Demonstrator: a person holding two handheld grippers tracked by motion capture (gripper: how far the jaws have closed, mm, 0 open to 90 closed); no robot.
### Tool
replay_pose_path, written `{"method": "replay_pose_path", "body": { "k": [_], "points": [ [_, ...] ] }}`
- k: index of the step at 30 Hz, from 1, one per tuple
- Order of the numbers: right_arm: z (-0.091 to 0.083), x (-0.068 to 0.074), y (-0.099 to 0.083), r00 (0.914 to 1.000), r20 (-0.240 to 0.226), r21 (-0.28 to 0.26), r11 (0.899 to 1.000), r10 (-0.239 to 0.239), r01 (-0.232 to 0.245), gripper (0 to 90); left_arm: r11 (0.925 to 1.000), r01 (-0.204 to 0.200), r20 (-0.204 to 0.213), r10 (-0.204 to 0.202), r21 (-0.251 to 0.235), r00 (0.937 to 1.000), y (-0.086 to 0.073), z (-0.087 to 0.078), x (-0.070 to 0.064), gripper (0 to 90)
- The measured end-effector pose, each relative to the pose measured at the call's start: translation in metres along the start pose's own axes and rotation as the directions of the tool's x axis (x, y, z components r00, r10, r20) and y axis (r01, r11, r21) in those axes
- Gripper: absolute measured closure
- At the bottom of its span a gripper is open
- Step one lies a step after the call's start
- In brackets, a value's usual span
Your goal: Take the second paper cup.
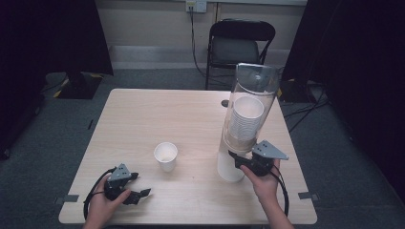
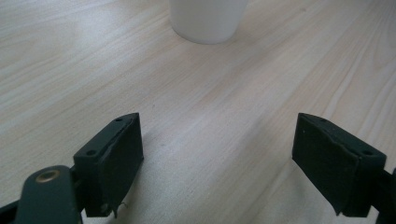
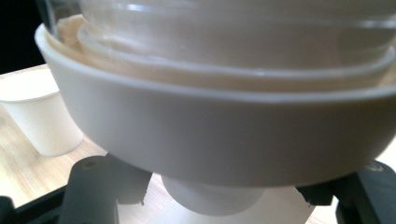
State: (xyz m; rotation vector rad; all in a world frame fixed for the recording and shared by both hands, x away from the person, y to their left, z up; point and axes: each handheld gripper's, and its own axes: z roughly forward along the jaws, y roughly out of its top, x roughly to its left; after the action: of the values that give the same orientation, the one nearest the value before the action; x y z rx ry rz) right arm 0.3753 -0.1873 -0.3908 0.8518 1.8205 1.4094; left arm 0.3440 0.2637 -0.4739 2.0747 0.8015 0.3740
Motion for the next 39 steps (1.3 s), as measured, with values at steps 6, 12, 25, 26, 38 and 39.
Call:
{"method": "replay_pose_path", "body": {
  "k": [6,12,25,26,38,39],
  "points": [
    [-0.001,0.000,-0.002,0.9998,-0.010,0.002,1.000,-0.019,0.020,33.4,0.9995,-0.030,-0.032,0.030,0.014,0.9990,0.000,0.002,-0.005,15.8],
    [0.000,-0.001,-0.004,0.9995,-0.011,-0.008,1.000,-0.029,0.029,33.6,0.9983,-0.051,-0.042,0.052,0.029,0.9977,0.001,0.002,-0.008,15.8],
    [0.002,-0.002,-0.007,0.9983,-0.012,0.019,0.998,-0.057,0.057,35.3,0.9977,-0.061,-0.052,0.063,0.029,0.9967,0.001,0.003,-0.009,15.6],
    [0.005,-0.002,-0.012,0.9977,-0.012,0.081,0.994,-0.067,0.067,36.5,0.9977,-0.061,-0.052,0.063,0.030,0.9967,0.001,0.003,-0.009,15.6],
    [0.008,-0.006,-0.023,0.9971,-0.008,0.072,0.995,-0.075,0.076,37.1,0.9976,-0.062,-0.050,0.063,0.030,0.9968,0.001,0.003,-0.008,15.4],
    [0.008,-0.006,-0.023,0.9973,-0.008,0.072,0.995,-0.072,0.073,37.1,0.9971,-0.067,-0.050,0.069,0.035,0.9964,0.001,0.003,-0.008,15.4]
  ]
}}
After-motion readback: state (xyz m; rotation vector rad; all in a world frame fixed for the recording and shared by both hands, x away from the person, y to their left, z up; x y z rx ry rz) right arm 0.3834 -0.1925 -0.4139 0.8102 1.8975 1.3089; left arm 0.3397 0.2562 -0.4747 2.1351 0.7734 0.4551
